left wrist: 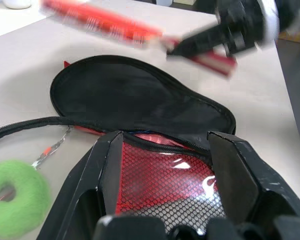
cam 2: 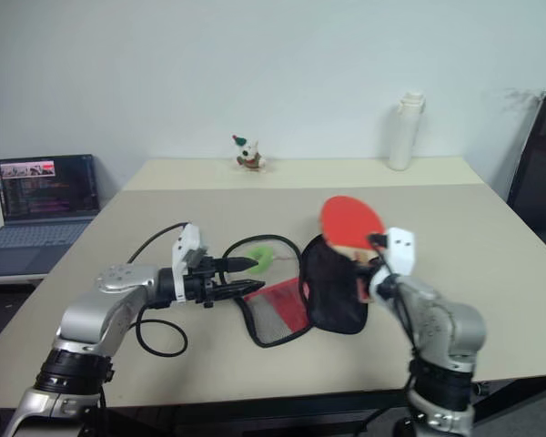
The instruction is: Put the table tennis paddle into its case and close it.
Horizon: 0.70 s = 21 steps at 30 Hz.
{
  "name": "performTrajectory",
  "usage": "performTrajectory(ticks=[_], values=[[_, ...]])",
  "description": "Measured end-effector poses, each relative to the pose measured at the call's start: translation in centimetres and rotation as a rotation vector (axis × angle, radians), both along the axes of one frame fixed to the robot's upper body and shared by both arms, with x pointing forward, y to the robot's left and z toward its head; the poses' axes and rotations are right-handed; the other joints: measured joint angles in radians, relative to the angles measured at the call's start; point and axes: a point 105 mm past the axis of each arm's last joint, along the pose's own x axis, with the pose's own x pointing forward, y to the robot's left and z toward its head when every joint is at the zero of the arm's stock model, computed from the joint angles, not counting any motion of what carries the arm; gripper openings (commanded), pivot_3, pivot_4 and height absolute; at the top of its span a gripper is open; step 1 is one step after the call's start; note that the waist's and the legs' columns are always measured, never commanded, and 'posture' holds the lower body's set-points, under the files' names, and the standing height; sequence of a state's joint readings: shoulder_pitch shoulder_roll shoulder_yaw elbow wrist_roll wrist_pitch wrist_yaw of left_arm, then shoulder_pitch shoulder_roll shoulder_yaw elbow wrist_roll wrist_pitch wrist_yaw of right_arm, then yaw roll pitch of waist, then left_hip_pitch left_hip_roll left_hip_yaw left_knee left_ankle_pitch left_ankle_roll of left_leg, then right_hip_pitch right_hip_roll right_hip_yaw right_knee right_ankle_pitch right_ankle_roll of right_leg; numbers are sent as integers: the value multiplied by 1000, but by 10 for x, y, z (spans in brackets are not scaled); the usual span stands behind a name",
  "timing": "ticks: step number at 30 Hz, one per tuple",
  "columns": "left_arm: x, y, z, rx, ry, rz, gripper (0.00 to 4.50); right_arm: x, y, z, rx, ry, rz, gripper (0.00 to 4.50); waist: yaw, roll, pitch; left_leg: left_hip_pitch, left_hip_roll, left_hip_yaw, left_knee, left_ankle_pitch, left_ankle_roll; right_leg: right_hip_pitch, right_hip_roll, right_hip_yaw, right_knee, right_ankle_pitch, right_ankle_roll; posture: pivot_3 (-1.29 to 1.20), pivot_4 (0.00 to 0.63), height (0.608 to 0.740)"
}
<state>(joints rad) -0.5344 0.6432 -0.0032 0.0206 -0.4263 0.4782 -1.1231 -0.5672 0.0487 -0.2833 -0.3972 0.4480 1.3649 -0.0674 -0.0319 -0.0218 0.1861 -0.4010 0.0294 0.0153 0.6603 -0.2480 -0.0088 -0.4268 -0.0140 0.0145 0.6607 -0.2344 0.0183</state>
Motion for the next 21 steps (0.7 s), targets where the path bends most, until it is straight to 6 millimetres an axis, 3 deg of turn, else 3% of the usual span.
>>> performTrajectory(ticks=[5,14,21], values=[[0,0,0,1,-1,-1,2912,-1,11,-8,-16,22,-28,1147,5,0,0,-1,-2,0,0,0,0,0,-3,-1,-2,0,0,0,150,740],[-1,-1,0,2,-3,-5,2912,-1,-1,-32,-60,75,-109,1147,0,0,0,0,-1,0,0,0,0,0,-1,-1,-1,0,0,0,150,740],[-1,-1,0,3,-1,-5,2912,-1,2,-44,-61,105,-117,1147,0,0,0,0,-1,0,0,0,0,0,-1,-1,-1,0,0,0,150,740]])
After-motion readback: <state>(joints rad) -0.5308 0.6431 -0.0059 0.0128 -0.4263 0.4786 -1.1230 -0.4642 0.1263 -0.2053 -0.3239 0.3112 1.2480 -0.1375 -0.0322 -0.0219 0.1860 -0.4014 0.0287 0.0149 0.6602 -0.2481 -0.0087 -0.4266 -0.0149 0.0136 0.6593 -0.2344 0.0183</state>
